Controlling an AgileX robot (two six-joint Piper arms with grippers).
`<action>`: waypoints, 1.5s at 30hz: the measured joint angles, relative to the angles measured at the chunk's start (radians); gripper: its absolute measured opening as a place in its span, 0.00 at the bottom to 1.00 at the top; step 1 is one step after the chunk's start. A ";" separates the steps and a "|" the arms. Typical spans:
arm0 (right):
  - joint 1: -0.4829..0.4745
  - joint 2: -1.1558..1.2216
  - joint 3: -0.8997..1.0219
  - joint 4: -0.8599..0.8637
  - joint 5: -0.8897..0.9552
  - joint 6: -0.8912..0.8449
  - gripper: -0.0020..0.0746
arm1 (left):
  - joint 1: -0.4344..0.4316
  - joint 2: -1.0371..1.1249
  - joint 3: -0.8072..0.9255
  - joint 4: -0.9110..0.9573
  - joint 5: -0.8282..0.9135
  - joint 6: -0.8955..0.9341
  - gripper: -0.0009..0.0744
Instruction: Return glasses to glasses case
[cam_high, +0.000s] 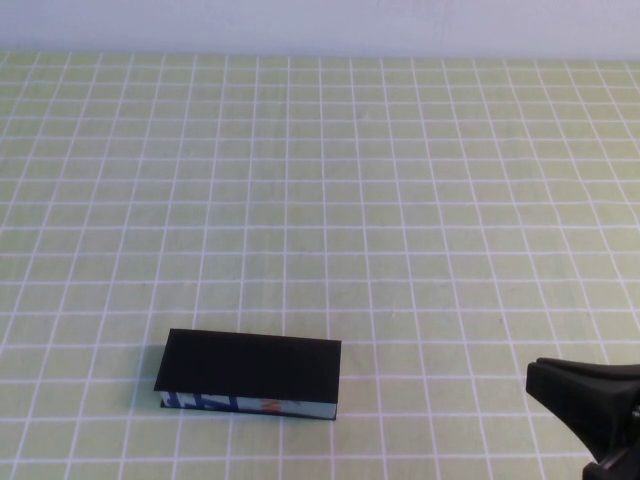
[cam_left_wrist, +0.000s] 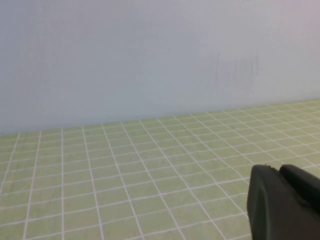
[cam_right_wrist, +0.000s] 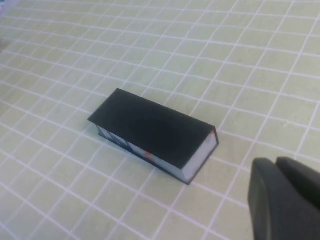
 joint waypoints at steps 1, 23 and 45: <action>0.000 0.000 0.000 -0.023 0.000 0.000 0.01 | 0.000 0.000 0.000 0.000 0.000 0.000 0.01; -0.719 -0.641 0.455 -0.274 -0.157 0.005 0.01 | 0.000 0.000 0.000 0.000 0.000 0.000 0.01; -0.720 -0.668 0.458 -0.080 0.113 0.005 0.01 | 0.000 0.000 0.000 0.000 0.000 0.000 0.01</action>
